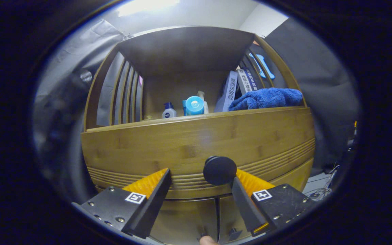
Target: Pull open the drawer, take out the items inside it, and place them on the countertop above the cabinet.
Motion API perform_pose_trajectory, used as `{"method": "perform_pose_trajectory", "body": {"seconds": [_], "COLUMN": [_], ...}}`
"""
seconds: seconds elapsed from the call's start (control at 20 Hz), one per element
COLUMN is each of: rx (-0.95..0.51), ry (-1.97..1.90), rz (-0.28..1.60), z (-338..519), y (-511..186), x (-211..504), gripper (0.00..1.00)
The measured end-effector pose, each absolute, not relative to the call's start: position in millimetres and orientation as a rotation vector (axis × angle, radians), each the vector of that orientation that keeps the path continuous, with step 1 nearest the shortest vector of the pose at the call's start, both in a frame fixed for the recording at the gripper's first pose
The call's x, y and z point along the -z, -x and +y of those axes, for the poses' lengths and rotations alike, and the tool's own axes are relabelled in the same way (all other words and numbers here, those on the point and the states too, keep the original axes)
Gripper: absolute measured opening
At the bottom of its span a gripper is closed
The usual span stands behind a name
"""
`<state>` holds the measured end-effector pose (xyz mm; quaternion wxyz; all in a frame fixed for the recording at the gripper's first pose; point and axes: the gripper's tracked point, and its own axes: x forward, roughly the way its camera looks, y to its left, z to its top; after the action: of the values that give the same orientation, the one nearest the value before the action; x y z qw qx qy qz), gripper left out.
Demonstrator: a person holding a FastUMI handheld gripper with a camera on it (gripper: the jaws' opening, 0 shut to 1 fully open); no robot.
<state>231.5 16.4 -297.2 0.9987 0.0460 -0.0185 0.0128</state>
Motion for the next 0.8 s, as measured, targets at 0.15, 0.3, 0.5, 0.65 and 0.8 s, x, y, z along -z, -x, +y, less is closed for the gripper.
{"method": "perform_pose_trajectory", "body": {"seconds": [0.15,0.3,0.5,0.65,0.8], "rx": [-0.005,0.019,-0.003,-0.027,-0.033], "ry": [-0.145,-0.148,-0.031,-0.042,-0.044], "rz": [0.064,0.076,0.145,0.136,0.120], "z": [12.6,-0.7,-9.7,-7.9,-7.7], "y": [-222.8,-205.3,-168.5,-141.4,-115.7], "x": [310.6,290.0,248.5,203.6,166.5], "gripper": [0.98,0.99,0.98,0.99,0.98]}}
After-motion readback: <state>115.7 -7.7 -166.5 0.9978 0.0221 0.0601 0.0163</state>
